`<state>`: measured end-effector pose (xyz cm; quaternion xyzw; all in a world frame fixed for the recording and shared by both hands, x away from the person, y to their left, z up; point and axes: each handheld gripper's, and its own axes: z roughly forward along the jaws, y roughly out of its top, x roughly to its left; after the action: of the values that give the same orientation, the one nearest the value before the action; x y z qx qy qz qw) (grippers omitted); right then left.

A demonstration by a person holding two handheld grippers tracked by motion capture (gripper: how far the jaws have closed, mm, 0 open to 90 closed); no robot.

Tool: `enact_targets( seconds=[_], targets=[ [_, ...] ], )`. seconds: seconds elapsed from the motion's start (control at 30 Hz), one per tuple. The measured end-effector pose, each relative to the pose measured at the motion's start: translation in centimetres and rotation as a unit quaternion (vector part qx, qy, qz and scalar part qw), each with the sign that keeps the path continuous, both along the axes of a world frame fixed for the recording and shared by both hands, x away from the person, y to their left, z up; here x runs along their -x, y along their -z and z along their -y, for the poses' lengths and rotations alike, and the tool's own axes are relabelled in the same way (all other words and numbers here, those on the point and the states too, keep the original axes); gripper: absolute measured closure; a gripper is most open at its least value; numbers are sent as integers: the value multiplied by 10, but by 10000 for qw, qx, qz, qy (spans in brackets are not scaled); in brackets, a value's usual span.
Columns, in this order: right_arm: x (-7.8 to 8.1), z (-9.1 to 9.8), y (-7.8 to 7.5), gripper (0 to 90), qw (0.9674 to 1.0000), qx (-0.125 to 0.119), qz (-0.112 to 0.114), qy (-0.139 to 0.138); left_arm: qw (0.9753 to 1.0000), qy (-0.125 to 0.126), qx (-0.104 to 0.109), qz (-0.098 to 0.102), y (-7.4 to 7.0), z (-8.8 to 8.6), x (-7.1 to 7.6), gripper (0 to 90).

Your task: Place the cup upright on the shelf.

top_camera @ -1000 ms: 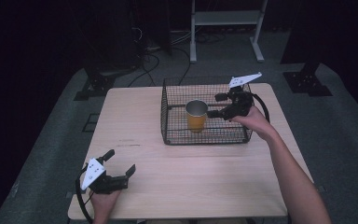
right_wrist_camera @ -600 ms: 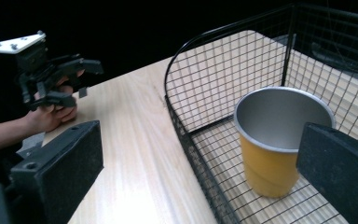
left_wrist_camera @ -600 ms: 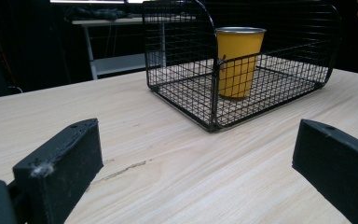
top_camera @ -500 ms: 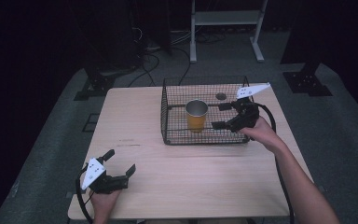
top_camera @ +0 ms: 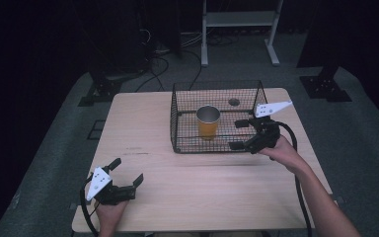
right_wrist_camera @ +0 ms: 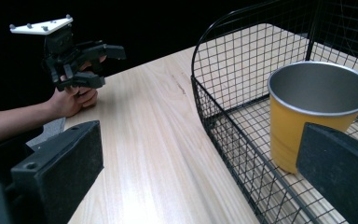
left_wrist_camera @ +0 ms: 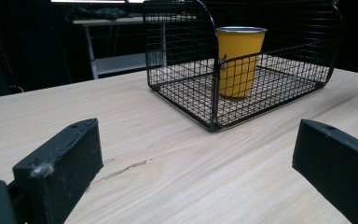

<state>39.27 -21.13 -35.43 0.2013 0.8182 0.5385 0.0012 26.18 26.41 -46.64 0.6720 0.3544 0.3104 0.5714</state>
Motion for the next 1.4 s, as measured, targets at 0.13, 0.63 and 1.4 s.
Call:
enact_targets(
  seconds=[0.13, 0.63, 1.4],
  targets=[
    [6, 3, 3, 0, 10000, 0, -11, -10, 10000, 0, -6, 2, 0, 0, 0, 8],
    [27, 18, 15, 0, 10000, 9, -46, 49, 10000, -1, -15, -1, 0, 1, 0, 8],
    [53, 31, 38, 3, 9998, -67, -184, 92, 10000, -7, -38, 15, 0, 1, 0, 8]
  ],
)
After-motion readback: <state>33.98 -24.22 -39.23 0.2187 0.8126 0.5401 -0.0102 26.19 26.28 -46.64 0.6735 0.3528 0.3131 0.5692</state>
